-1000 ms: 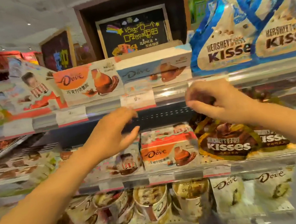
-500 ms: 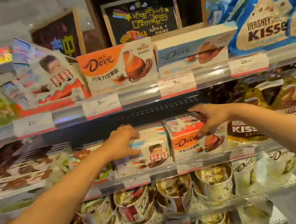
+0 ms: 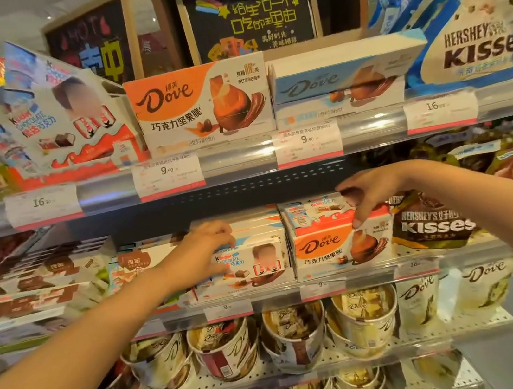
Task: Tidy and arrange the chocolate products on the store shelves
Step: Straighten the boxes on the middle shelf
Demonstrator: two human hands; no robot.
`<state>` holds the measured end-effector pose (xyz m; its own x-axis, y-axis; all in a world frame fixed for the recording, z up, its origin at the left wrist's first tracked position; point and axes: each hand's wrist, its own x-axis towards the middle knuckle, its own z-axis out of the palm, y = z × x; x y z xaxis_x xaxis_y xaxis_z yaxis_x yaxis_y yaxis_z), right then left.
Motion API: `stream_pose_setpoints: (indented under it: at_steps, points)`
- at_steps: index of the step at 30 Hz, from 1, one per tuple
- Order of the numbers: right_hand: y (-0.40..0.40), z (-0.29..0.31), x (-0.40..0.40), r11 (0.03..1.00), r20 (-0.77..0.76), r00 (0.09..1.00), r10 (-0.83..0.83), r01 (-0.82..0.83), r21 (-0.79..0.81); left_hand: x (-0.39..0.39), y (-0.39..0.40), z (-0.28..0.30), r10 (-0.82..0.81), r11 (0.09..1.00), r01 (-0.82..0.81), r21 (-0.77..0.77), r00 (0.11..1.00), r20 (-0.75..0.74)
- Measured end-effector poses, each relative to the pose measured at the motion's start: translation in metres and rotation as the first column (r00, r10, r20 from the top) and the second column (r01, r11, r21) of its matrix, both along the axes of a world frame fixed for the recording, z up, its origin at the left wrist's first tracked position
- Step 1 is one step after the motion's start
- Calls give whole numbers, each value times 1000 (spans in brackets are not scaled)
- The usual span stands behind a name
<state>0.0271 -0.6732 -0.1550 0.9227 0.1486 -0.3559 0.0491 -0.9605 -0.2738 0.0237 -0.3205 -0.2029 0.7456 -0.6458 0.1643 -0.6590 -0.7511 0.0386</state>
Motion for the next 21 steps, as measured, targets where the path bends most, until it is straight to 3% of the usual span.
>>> stream_pose_setpoints:
  at_steps: [4,7,12,15,21]
  points:
    - [2,4,1,999,-22,999,38,-39,-22,-4,-3,-7,13,998,-15,55,999,36]
    - [2,4,-3,999,9,1000,23,-23,-27,-5,-8,-11,65,998,-66,9,995,81]
    - [5,5,-9,999,97,995,-16,19,-25,0,-16,-16,59,976,-90,200,986,156]
    - [12,8,-15,999,127,992,-8,2,44,2,-8,-8,25,993,-37,112,995,102]
    - [42,5,-23,975,312,950,-18,-52,215,1,29,17,-49,968,38,-250,998,-37]
